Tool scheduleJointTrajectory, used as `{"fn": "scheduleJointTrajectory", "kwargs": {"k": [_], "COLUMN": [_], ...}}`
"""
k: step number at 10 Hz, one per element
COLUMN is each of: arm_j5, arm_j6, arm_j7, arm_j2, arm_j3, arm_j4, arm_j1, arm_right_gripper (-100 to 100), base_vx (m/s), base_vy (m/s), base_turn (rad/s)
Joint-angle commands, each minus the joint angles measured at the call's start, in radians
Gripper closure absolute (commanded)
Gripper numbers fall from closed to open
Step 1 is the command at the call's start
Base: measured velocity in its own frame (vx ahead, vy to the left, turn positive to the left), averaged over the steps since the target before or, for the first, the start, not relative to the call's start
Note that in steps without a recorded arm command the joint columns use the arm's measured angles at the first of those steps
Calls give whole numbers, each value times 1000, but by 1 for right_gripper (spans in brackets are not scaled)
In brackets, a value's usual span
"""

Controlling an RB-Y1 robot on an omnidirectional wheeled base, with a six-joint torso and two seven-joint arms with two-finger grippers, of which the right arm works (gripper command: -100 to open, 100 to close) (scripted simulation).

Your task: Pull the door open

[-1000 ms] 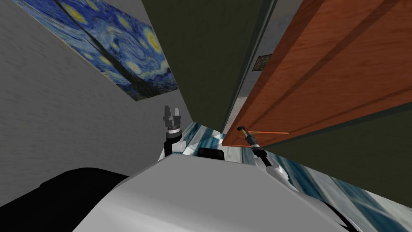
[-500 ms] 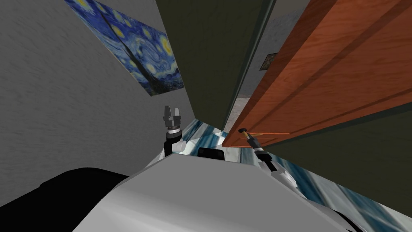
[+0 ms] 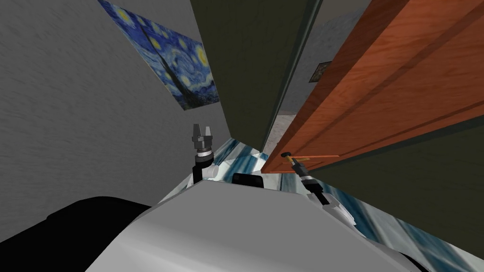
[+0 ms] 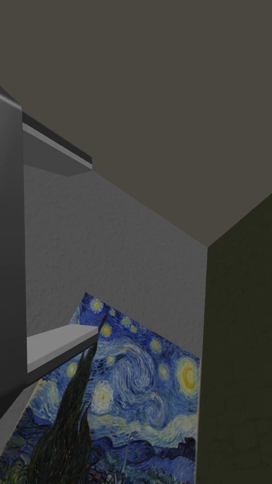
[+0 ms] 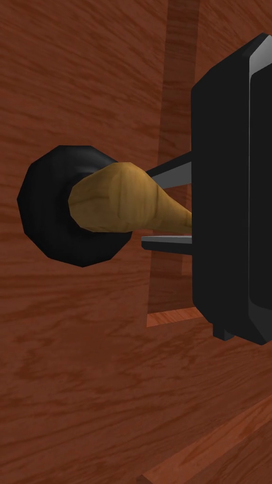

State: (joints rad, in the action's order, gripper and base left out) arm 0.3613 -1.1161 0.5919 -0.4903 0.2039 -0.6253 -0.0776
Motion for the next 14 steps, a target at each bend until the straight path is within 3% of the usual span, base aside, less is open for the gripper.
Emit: {"fn": "scheduleJointTrajectory", "kwargs": {"k": [1,8,10,14], "arm_j5": [6,34,37,45], "arm_j6": [-24,-128,-120,-144], "arm_j7": [2,20,23,23], "arm_j2": [-5,-33,-26,-32], "arm_j3": [6,38,32,40], "arm_j4": [13,54,46,70], "arm_j1": [-5,-40,-43,-40], "arm_right_gripper": [100,100,100,100], "base_vx": [-225,-197,-90,-171], "base_vy": [-109,-99,-23,-74], "base_turn": [215,180,6,159]}}
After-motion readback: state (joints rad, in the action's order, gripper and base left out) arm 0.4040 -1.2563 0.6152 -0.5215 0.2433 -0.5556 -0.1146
